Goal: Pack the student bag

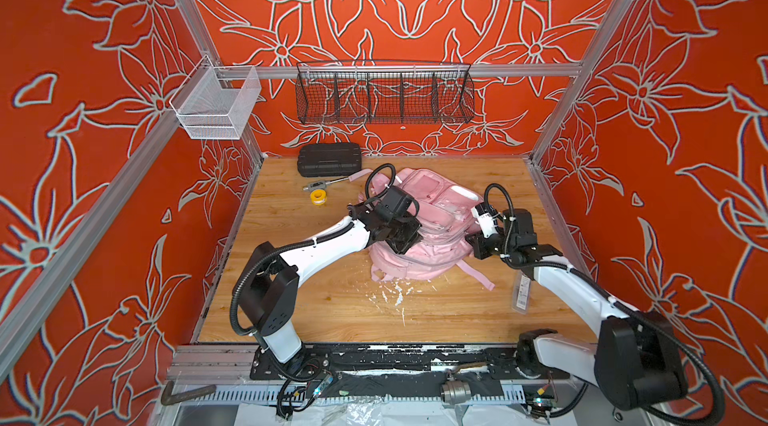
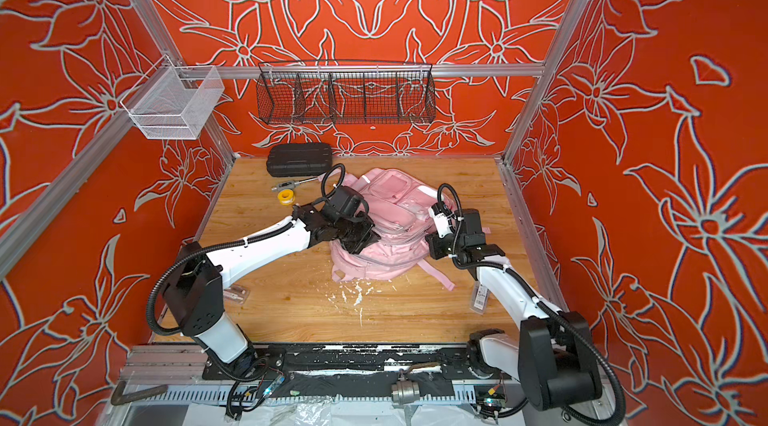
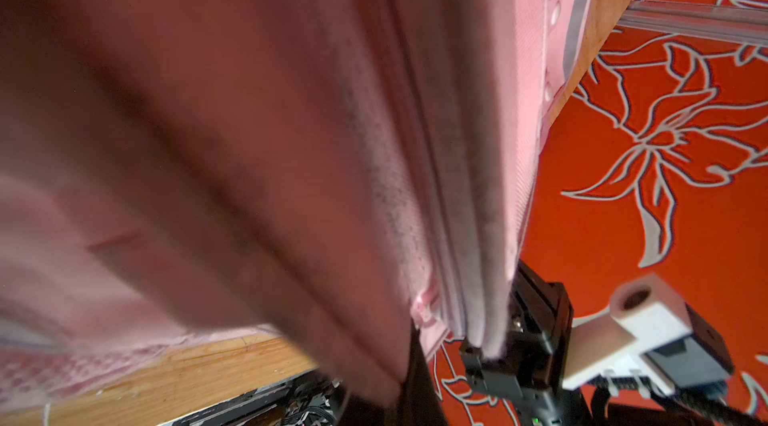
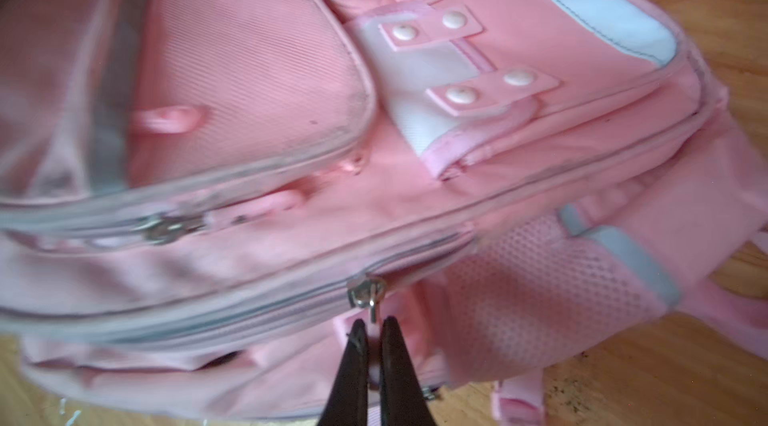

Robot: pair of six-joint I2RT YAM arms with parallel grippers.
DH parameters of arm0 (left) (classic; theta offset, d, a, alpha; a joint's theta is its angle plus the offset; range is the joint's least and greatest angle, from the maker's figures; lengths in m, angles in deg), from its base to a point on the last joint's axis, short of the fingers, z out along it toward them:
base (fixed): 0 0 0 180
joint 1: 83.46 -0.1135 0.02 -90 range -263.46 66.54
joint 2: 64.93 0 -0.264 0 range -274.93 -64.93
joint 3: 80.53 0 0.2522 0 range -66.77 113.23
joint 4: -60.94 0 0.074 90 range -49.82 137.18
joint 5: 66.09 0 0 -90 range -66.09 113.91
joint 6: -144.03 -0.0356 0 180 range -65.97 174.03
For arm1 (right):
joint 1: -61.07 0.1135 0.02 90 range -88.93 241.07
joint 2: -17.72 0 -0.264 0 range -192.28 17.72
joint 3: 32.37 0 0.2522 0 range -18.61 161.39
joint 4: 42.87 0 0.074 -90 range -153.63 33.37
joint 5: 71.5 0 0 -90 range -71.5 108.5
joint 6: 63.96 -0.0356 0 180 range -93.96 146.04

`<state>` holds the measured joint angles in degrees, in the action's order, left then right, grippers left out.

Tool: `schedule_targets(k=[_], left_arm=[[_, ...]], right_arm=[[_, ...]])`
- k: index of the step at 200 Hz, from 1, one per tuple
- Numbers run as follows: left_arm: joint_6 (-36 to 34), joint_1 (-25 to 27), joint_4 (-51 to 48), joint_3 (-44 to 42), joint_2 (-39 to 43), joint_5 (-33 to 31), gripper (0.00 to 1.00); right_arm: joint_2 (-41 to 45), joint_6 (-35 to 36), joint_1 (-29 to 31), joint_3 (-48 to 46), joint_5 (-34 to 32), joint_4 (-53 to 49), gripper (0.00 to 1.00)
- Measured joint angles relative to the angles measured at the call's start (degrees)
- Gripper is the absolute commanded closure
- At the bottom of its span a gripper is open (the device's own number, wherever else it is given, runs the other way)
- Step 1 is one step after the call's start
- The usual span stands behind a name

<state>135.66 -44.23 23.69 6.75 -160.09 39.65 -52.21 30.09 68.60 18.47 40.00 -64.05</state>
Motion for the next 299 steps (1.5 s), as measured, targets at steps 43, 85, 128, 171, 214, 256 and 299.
schedule_targets(k=[43, 85, 128, 171, 214, 256, 299], left_arm=[[-0.1, -0.3, 0.8, -0.7, 0.1, 0.8, 1.00], [-3.2, -0.2, -0.5, 0.7, 0.1, 0.9, 1.00], [-4.7, -0.2, -0.5, 0.8, 0.1, 0.9, 1.00], [-4.9, -0.1, -0.3, 0.4, 0.1, 0.8, 1.00], [-6.5, 0.4, 0.1, 0.0, 0.1, 0.9, 0.72], [-19.7, 1.9, -8.0, 12.0, -1.6, 0.9, 0.61], [-48.8, 2.8, -12.8, 22.3, -1.7, -0.5, 0.61]], right_arm=[[-2.5, 1.4, -0.5, 2.8, -1.7, -0.7, 1.00], [-3.1, 2.8, -0.8, 3.3, -2.8, -1.4, 1.00], [-5.5, 2.9, -1.3, 4.6, -2.8, -1.8, 1.00], [-6.0, 3.0, -1.4, 5.3, -2.8, -2.7, 1.00], [-6.7, 2.9, -2.1, 6.1, -1.9, -3.3, 0.79], [-2.5, 3.2, -3.6, 6.5, -0.8, -3.3, 0.52], [4.5, 3.2, -3.6, 6.5, 1.4, -4.6, 0.45]])
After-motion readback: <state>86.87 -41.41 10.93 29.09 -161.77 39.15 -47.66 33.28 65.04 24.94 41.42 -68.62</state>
